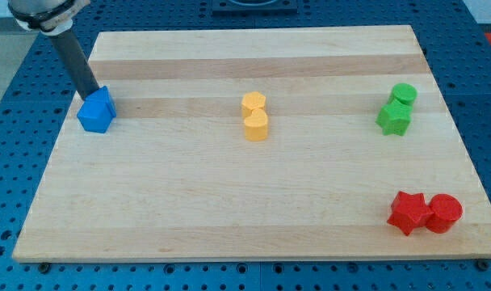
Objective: Place the green blocks diagonal to the yellow blocks
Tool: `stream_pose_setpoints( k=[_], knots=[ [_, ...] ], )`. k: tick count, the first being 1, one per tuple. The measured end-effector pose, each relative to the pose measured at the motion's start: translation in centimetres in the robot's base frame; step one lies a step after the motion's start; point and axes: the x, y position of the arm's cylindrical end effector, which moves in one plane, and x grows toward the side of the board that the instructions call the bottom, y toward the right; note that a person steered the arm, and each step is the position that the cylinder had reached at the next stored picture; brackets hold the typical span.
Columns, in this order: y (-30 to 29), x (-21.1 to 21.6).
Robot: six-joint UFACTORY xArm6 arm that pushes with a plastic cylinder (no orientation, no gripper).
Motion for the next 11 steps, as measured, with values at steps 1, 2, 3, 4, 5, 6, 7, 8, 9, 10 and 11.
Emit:
stream_pose_setpoints(
  k=[1, 2, 3, 4, 5, 6, 7, 8, 9, 10, 11],
  knots=[
    [1.3, -2.7],
    [6.1, -4.4],
    [15.7, -8.0],
    [26.1, -9.2],
    [37.1, -9.2],
    [46.2, -8.9],
    [53.7, -7.7],
    [58.2, -4.4],
    [58.1, 1.5],
    [53.7, 4.2],
    [52.4, 2.6]
  ],
)
